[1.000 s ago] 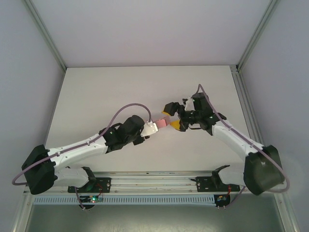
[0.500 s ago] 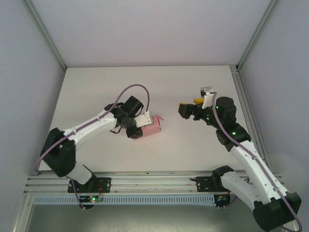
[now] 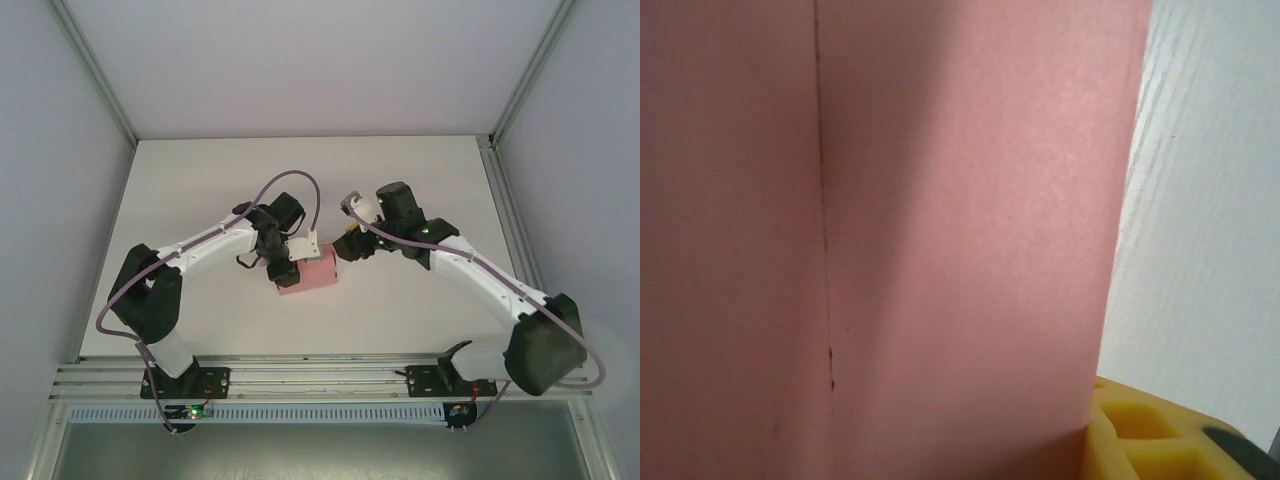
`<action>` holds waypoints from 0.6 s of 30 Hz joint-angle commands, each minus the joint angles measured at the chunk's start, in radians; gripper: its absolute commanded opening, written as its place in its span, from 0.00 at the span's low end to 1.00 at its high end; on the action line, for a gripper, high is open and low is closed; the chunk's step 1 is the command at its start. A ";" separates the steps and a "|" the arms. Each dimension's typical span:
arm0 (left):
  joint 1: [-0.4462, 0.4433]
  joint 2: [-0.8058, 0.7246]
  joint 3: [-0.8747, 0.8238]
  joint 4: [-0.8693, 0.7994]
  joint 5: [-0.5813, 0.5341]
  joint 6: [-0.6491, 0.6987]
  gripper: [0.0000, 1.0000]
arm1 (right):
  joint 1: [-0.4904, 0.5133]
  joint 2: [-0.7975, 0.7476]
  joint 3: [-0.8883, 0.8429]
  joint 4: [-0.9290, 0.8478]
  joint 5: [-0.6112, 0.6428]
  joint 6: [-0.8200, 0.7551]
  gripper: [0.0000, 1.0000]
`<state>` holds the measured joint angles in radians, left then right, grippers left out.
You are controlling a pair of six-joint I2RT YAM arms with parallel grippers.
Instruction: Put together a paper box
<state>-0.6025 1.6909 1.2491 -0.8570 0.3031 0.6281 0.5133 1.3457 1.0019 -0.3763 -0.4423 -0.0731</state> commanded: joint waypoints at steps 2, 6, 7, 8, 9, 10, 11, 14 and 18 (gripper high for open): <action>-0.001 0.024 0.022 -0.031 -0.029 0.016 0.40 | 0.005 0.065 0.048 -0.069 -0.041 -0.100 0.51; -0.002 0.022 0.026 -0.047 -0.018 0.030 0.40 | 0.008 0.099 0.066 -0.096 -0.042 -0.118 0.45; -0.002 0.019 0.021 -0.042 -0.015 0.035 0.40 | 0.010 0.106 0.067 -0.098 -0.042 -0.119 0.43; -0.002 0.016 0.018 -0.036 -0.013 0.038 0.40 | 0.012 0.113 0.069 -0.101 -0.036 -0.117 0.38; -0.002 0.014 0.018 -0.031 -0.013 0.037 0.40 | 0.014 0.121 0.073 -0.106 -0.026 -0.111 0.35; -0.002 0.017 0.020 -0.031 -0.012 0.035 0.40 | 0.019 0.128 0.078 -0.116 -0.023 -0.113 0.29; -0.001 0.019 0.024 -0.032 -0.012 0.033 0.40 | 0.023 0.134 0.084 -0.121 -0.018 -0.115 0.23; -0.001 0.034 0.029 -0.024 -0.032 0.015 0.40 | 0.054 0.145 0.101 -0.120 0.003 -0.096 0.07; -0.001 0.041 0.029 0.021 -0.069 -0.016 0.38 | 0.103 0.145 0.127 -0.116 0.055 0.013 0.00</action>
<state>-0.6025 1.7031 1.2613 -0.8646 0.2752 0.6270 0.5690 1.4830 1.0870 -0.4858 -0.3943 -0.1337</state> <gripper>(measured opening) 0.422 0.053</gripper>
